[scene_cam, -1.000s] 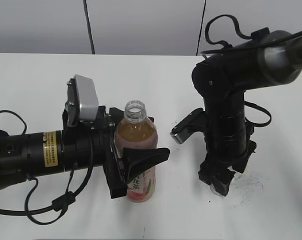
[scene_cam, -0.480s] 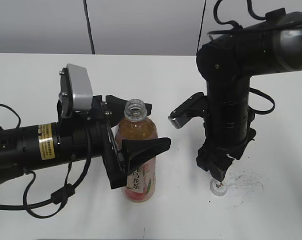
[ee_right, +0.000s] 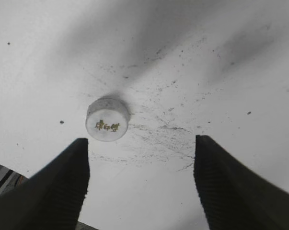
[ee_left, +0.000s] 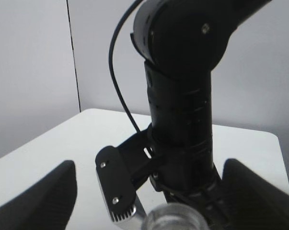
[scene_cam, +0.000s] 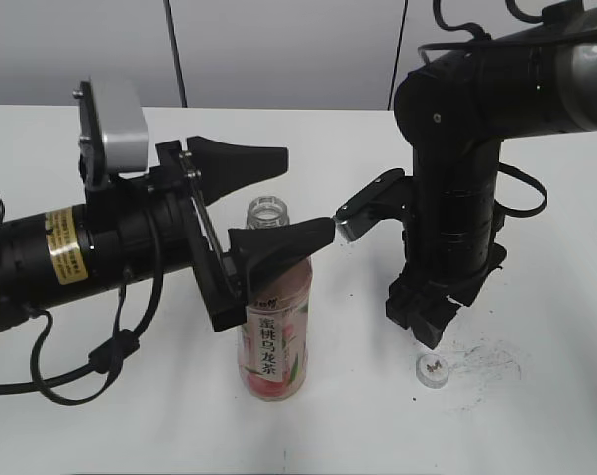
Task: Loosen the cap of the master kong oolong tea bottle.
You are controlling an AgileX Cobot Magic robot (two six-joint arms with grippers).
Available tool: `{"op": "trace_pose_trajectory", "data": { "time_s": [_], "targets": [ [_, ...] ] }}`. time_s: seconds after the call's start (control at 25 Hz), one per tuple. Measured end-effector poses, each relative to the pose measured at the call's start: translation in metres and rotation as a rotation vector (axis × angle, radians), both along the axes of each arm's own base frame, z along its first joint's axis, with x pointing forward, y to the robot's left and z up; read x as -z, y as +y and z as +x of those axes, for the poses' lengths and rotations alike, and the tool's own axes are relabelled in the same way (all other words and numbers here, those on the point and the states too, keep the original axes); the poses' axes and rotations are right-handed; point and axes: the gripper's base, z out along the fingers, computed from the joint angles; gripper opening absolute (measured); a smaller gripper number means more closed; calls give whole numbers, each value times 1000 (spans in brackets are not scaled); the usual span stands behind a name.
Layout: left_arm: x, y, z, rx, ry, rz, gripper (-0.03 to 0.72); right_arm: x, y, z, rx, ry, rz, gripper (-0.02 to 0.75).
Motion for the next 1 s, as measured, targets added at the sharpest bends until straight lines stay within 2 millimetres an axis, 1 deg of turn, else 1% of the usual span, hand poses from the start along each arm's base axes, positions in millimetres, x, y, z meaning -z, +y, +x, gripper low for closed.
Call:
{"op": "trace_pose_trajectory", "data": {
  "time_s": [0.24, 0.44, 0.52, 0.68, 0.88, 1.0],
  "targets": [
    [-27, 4, -4, -18, -77, -54, 554, -1, 0, 0, 15, -2, -1, 512],
    [-56, 9, -13, -28, -165, -111, 554, -13, -1, -2, 39, -25, 11, 512],
    [-68, 13, -17, -43, -193, -106, 554, -22, -2, -3, 64, -49, 25, 512],
    [-90, 24, -26, -128, -184, -38, 554, -44, -5, -7, 87, -93, 53, 512],
    [-119, 49, -43, -292, -146, 29, 556, -81, -13, -19, 106, -148, 87, 512],
    [-129, 68, -53, -432, -101, 87, 557, -102, -19, -27, 112, -175, 100, 512]
  ]
}}
